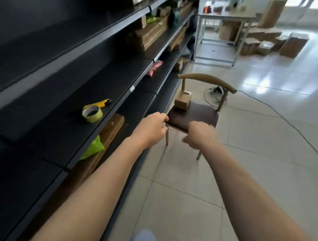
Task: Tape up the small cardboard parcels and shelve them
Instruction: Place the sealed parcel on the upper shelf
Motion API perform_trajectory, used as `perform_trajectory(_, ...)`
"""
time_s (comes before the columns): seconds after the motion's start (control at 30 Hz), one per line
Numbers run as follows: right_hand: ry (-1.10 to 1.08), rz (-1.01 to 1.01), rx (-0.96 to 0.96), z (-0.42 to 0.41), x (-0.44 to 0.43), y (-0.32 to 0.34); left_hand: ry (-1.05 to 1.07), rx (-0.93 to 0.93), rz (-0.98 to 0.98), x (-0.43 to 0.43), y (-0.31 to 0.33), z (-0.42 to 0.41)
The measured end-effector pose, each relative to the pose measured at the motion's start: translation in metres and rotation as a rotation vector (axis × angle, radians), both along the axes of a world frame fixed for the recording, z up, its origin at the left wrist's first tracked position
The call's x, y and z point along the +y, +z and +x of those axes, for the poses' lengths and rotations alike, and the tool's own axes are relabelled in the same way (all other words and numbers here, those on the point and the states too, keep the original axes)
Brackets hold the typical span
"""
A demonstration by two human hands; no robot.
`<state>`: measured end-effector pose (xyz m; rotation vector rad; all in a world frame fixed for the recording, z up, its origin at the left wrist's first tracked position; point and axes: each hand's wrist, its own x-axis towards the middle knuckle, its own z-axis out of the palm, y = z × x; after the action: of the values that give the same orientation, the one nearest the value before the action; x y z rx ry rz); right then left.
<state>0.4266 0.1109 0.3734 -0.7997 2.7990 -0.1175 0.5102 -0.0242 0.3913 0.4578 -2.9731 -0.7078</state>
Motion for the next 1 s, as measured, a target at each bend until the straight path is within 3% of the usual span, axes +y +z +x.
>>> perform_trajectory(0.33,-0.105,0.028,-0.067,-0.151,-0.01,-0.049,-0.094,-0.066,0.097,-0.023,-0.051,-0.157)
perform_trajectory(0.8,-0.112,-0.079,-0.209,-0.386,-0.078,-0.086,0.057,-0.203,0.241,-0.09,-0.107,-0.378)
perform_trajectory(1.0,0.003,-0.059,-0.27,-0.488,-0.087,-0.115,0.217,-0.238,0.291,-0.088,-0.142,-0.463)
